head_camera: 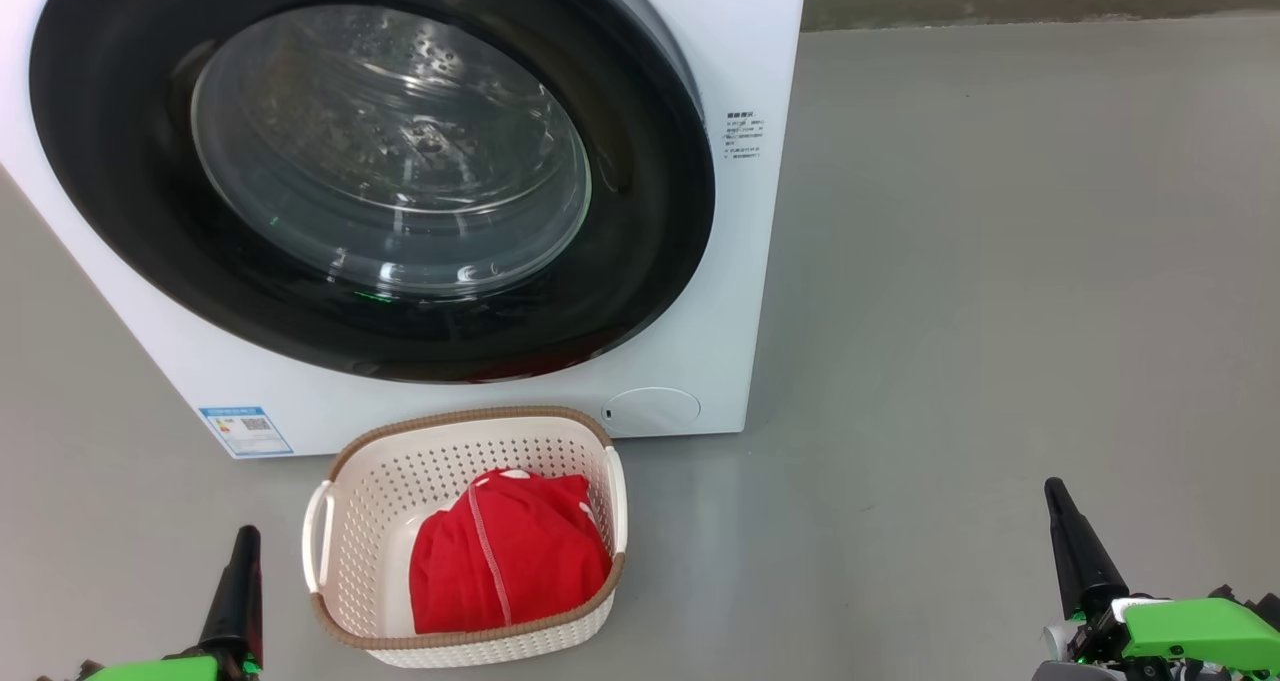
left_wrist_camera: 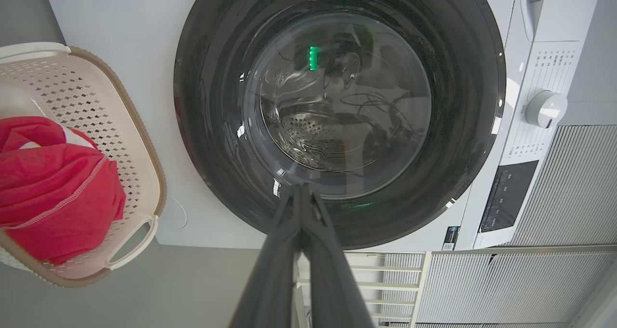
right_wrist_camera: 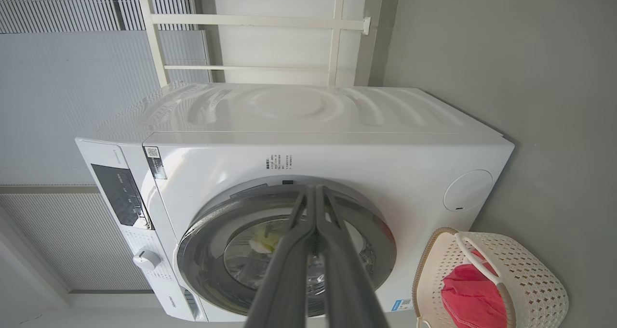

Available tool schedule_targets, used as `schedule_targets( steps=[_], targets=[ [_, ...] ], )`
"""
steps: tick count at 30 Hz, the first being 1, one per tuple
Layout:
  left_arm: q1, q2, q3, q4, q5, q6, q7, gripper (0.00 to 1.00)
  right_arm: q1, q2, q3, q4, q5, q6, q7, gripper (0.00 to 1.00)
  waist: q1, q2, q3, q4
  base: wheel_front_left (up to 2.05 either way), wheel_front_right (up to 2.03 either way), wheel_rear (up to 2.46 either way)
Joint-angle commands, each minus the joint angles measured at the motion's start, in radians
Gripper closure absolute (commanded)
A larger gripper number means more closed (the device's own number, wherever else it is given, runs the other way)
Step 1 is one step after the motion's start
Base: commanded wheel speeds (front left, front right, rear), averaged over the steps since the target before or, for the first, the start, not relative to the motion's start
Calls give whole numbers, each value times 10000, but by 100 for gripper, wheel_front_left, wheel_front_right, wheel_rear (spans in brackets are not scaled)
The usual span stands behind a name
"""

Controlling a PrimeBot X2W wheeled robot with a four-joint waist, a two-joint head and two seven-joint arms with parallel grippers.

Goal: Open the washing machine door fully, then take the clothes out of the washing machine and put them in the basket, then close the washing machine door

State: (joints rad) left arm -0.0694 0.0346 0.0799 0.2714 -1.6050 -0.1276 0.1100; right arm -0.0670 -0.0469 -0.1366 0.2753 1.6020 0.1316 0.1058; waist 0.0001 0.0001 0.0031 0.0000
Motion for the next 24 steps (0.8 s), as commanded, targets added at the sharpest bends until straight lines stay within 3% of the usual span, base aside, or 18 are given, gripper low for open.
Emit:
schedule_targets(
  steps=[1,24],
  targets=[
    [-386,156,341,-265,-35,-31,34,100,-410,-33,224,-305,63,-9,78,100,0,-1,0,0,0,0,0],
    [-386,156,340,-265,-35,-31,33,100,-410,-33,226,-305,64,-9,77,100,0,-1,0,0,0,0,0]
  ],
)
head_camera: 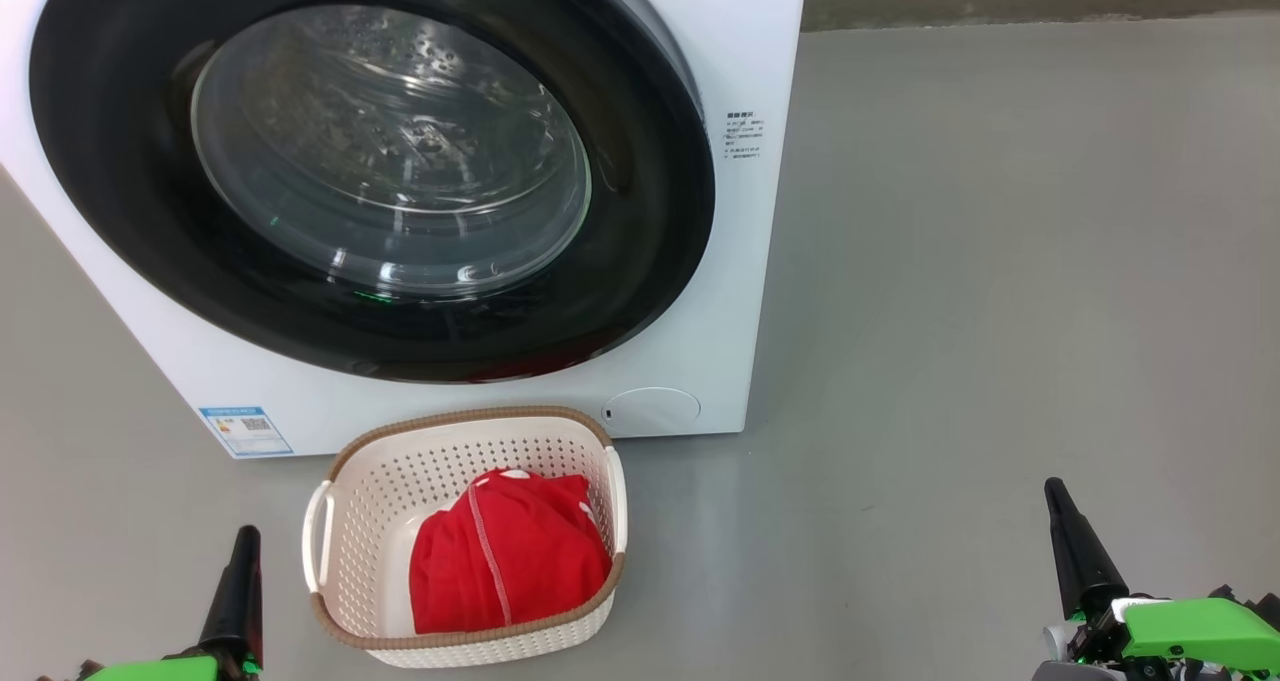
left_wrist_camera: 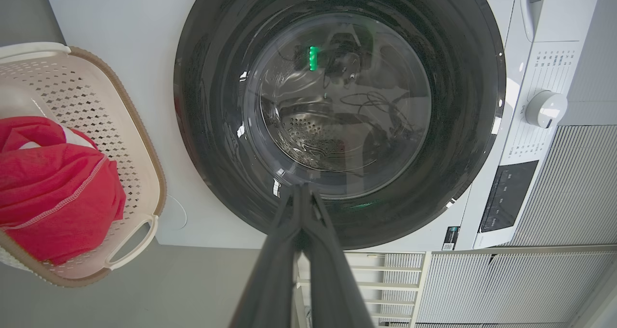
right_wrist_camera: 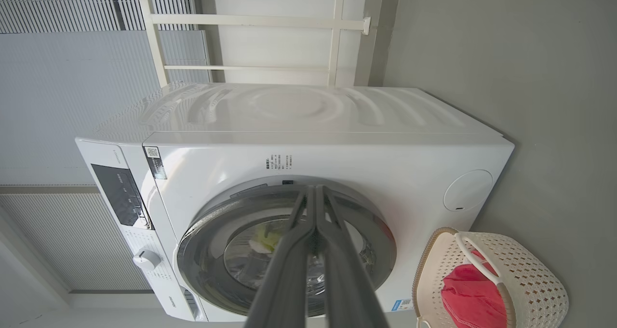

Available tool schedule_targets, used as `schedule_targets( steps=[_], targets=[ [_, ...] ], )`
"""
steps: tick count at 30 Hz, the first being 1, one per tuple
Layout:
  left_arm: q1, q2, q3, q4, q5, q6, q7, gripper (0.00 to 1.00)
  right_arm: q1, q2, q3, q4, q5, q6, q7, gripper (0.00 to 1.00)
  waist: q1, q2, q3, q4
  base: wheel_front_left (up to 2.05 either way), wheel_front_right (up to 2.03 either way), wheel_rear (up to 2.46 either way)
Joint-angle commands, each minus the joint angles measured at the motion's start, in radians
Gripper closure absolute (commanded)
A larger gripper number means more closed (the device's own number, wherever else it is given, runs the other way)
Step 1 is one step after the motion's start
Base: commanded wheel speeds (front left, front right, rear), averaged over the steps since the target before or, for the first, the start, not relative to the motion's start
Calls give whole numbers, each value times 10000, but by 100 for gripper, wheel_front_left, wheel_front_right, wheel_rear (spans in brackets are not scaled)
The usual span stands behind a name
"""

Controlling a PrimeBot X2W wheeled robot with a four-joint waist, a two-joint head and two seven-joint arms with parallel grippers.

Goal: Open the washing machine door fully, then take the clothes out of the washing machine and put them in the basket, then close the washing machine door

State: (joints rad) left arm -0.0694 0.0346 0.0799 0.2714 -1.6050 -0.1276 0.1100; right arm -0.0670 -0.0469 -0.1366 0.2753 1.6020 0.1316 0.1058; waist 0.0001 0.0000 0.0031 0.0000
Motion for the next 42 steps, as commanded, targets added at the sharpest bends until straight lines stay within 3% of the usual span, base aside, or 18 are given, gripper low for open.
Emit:
schedule_targets(
  steps=[1,42],
  targets=[
    [-386,156,340,-265,-35,-31,33,100,-410,-33,226,-305,64,-9,77,100,0,0,0,0,0,0,0],
    [-386,156,339,-265,-36,-31,32,100,-410,-33,228,-305,66,-9,75,100,-1,0,0,0,0,0,0]
  ],
)
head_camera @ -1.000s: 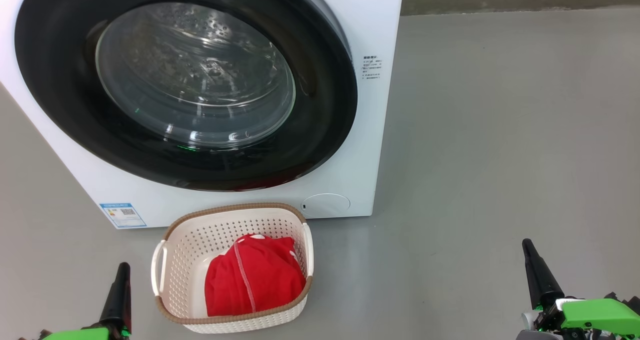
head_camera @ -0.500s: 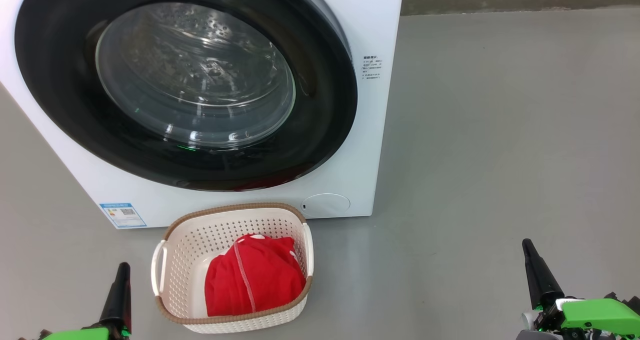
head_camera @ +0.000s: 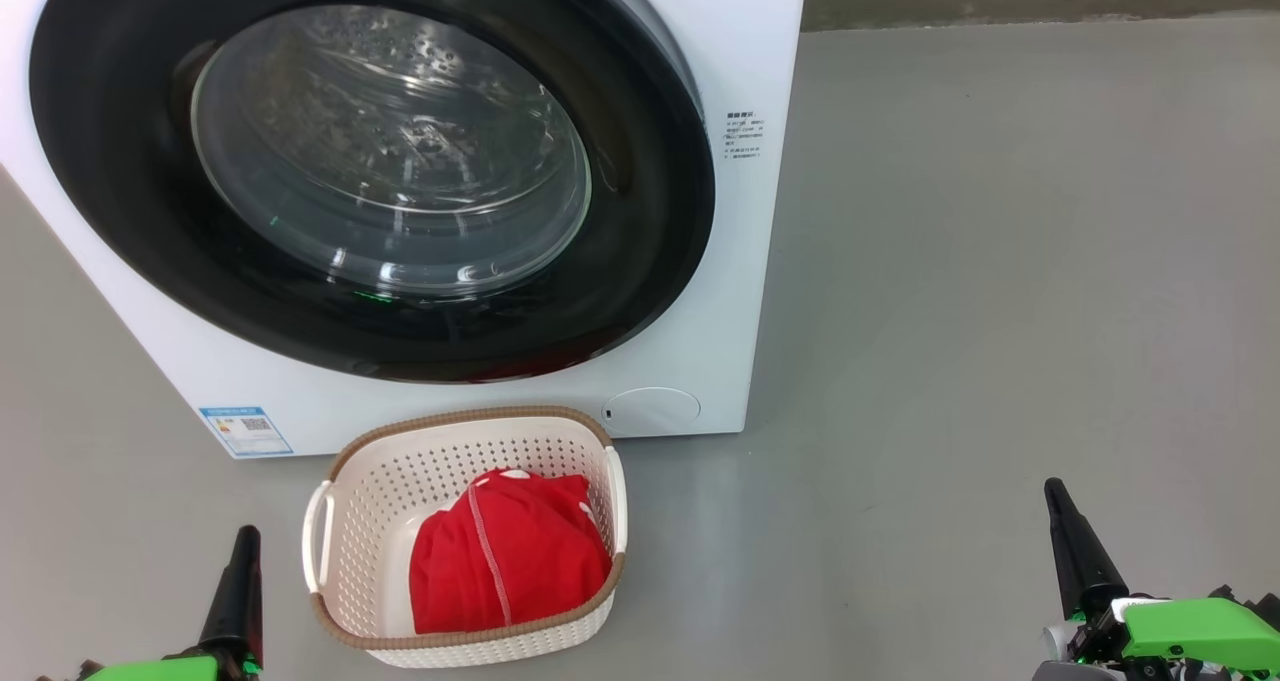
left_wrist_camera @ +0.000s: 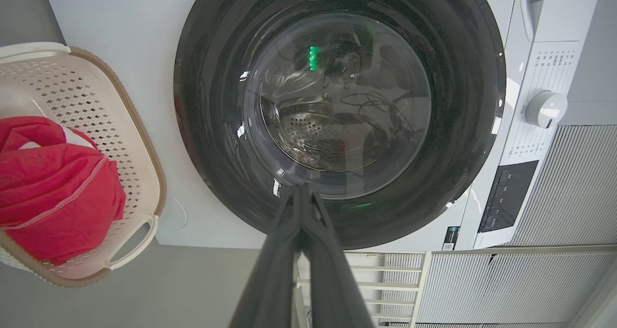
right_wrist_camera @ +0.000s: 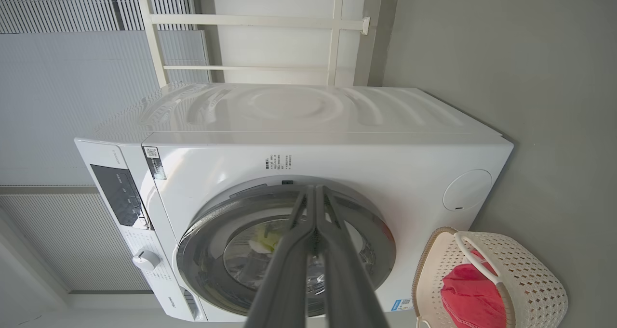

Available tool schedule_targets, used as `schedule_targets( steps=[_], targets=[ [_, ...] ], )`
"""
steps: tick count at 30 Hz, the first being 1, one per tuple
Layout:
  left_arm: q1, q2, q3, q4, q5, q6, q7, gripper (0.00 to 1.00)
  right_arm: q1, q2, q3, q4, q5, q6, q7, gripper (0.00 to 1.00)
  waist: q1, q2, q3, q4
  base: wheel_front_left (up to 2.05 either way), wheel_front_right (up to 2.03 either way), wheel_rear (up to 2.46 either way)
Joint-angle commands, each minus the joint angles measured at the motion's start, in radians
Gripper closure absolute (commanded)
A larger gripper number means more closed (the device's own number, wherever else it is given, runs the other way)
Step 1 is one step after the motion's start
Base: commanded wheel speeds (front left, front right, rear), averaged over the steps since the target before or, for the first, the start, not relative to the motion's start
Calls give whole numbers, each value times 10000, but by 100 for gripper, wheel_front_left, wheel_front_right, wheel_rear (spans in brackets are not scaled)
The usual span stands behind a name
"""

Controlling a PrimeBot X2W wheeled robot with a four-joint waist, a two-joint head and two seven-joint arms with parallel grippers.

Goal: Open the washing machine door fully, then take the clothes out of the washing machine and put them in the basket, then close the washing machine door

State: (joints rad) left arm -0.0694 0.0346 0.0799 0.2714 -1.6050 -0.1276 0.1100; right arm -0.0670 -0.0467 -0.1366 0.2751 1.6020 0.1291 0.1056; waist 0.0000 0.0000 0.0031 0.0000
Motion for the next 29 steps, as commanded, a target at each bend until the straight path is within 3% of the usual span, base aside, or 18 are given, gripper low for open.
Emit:
schedule_targets(
  steps=[1,29],
  targets=[
    [-386,156,339,-265,-36,-31,32,100,-410,-35,228,-303,66,16,77,100,0,0,0,0,0,0,0],
    [-386,156,338,-266,-37,-31,32,100,-410,-35,228,-303,67,16,76,100,0,0,0,0,0,0,0]
  ],
)
